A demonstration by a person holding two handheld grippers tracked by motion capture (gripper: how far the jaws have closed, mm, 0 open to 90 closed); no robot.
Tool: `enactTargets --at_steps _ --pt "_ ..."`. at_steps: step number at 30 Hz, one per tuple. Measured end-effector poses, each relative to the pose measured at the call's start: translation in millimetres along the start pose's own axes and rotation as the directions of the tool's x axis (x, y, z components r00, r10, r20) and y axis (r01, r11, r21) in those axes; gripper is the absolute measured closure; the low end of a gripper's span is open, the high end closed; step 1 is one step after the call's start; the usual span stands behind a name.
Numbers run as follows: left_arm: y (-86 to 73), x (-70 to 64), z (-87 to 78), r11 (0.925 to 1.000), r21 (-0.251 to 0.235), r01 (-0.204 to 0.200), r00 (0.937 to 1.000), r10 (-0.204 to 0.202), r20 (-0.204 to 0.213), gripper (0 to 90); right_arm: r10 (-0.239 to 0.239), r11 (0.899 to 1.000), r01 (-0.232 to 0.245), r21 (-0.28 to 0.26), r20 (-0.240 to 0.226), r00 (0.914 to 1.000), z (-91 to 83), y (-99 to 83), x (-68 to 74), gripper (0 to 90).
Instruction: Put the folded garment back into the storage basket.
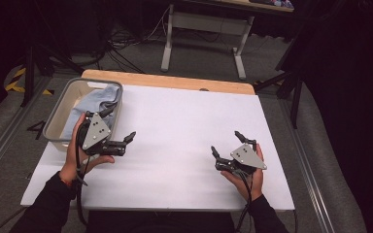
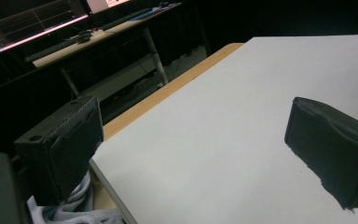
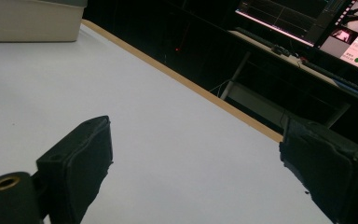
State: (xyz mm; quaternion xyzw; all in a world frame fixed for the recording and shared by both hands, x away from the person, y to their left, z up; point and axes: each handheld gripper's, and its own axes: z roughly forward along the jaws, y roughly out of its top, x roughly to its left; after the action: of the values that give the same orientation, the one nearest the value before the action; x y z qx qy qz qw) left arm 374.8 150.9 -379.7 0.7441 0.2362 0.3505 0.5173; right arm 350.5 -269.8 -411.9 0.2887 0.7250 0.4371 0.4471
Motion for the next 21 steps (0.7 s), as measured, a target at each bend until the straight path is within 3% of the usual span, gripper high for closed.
enactTargets --at_steps 21 --pt "-4.1 -15.8 -1.4 0.9998 0.01 -0.02 0.9984 0.019 0.054 4.8 -0.005 1.0 0.005 0.0 -0.001 1.0 -2.7 0.5 2.9 9.9"
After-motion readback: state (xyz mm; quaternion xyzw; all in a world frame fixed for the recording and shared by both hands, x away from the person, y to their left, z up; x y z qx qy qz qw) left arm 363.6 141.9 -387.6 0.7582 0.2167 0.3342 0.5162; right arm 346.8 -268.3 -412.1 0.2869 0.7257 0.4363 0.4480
